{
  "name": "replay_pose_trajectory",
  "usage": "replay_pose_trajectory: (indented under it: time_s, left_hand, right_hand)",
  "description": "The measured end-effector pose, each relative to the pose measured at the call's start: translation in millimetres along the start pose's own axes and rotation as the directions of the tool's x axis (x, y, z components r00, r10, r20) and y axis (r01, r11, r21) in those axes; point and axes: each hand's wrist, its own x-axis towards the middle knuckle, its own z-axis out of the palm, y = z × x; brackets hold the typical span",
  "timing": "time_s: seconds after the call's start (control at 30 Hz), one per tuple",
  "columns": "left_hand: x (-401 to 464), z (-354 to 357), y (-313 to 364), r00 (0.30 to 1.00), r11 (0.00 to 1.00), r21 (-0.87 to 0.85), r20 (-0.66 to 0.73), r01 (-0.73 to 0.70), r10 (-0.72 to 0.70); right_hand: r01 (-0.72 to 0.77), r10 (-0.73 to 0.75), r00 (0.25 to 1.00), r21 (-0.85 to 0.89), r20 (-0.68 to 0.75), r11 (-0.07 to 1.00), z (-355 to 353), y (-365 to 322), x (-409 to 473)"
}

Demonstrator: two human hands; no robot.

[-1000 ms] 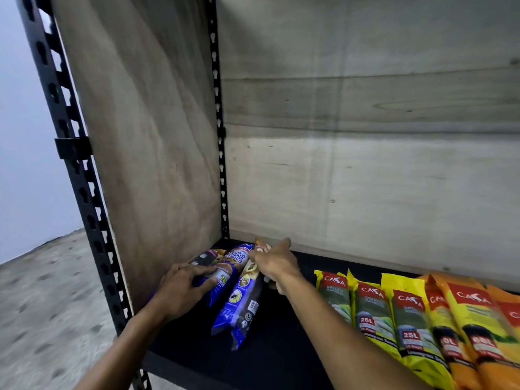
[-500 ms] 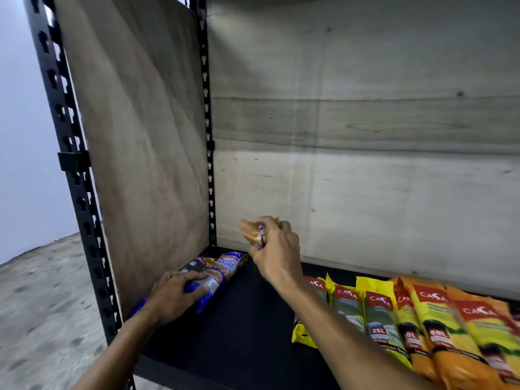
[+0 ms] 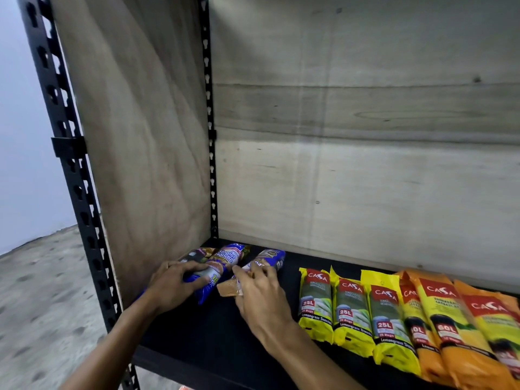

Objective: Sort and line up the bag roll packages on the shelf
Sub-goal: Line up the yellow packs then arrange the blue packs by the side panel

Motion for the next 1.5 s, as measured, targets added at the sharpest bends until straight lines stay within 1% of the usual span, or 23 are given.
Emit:
replay_pose_trajectory:
  time_s: [0.17,0.27,0.33,0.43,0.47,0.53,0.63,0.7,0.83,0.93,0.97,1.03,1.13,1.2,1.27,1.33,1.4,1.5]
  left_hand:
    - [-2.5,-2.2,2.1,1.000,1.000,0.003,0.015,0.017,-0.017]
    - [-2.6,-2.7,4.4,0.999,1.000,0.003,0.012,0.031,-0.031]
    - [-3.1,-2.1,6.2,1.000,1.000,-0.004,0.012,0.023,-0.023]
    - [-1.2,1.6,5.9,1.000,1.000,-0.012,-0.001,0.015,-0.015]
    - [-1.1,2.0,6.8,1.000,1.000,-0.015,-0.002,0.019,-0.019]
    - [-2.8,1.7,11.7,1.000,0.999,-0.020,-0.005,0.026,-0.026]
    - [-6.5,-1.3,23.3,0.999,1.000,-0.009,-0.031,0.009,-0.009]
    - [-7.6,-2.7,26.1,0.999,1.000,0.007,-0.040,0.002,-0.001]
    - [-5.8,-2.0,18.3,1.000,1.000,-0.009,-0.006,0.012,-0.012]
    - [-4.4,-0.9,14.2,1.000,1.000,-0.023,0.020,0.004,-0.003]
    - [-3.8,-0.8,12.3,1.000,0.999,-0.034,0.027,0.006,-0.005]
    - [-3.2,-3.6,9.2,0.999,0.998,-0.062,0.036,0.006,-0.004]
    - [-5.6,-10.7,7.4,1.000,0.992,-0.126,0.010,-0.002,0.004]
    - [-8.3,-15.2,9.2,1.000,0.985,-0.171,-0.010,0.000,-0.002]
    - [-8.4,-17.5,9.2,1.000,0.980,-0.200,-0.004,0.002,-0.002]
    - [-8.2,-18.8,8.6,0.999,0.974,-0.227,0.034,0.012,-0.005]
    - [-8.7,-20.2,8.3,0.999,0.972,-0.236,0.051,0.019,-0.007]
    - [-10.1,-20.3,8.8,0.999,0.971,-0.239,0.037,0.011,-0.003]
  right_hand:
    - [-0.002,0.006,0.993,-0.034,0.118,0.999,4.3,-3.3,-10.8]
    - [-0.057,0.051,0.985,0.029,0.164,0.998,-2.0,-4.5,-15.8]
    - [-0.126,0.108,0.983,0.114,0.150,0.985,-8.8,-5.5,-13.7]
    - [-0.240,0.228,0.970,0.220,0.081,0.945,-13.5,-2.9,2.0]
    - [-0.301,0.290,0.954,0.260,0.080,0.918,-13.2,-0.4,9.4]
    - [-0.444,0.421,0.896,0.317,0.143,0.838,-10.7,5.2,24.5]
    - [-0.578,0.524,0.816,0.337,0.244,0.743,-2.8,10.6,43.3]
    - [-0.613,0.559,0.790,0.324,0.254,0.720,2.7,11.3,55.6]
    - [-0.681,0.634,0.732,0.274,0.249,0.679,9.1,14.4,78.2]
    - [-0.697,0.628,0.717,0.281,0.304,0.660,11.7,20.2,90.9]
    - [-0.681,0.601,0.730,0.264,0.325,0.684,9.9,21.7,93.6]
    - [-0.582,0.492,0.788,0.183,0.371,0.793,1.2,24.8,99.3]
    - [-0.346,0.300,0.845,0.025,0.443,0.938,-22.7,27.7,104.9]
    - [-0.192,0.194,0.856,-0.055,0.479,0.980,-42.0,30.1,108.0]
    - [-0.057,0.101,0.844,-0.099,0.527,0.993,-61.8,32.8,108.6]
    - [0.041,0.020,0.799,-0.087,0.601,0.995,-76.3,34.4,106.7]
    - [0.100,-0.047,0.753,-0.044,0.657,0.994,-80.7,33.8,102.9]
    - [0.215,-0.141,0.723,-0.026,0.676,0.976,-70.9,28.9,95.4]
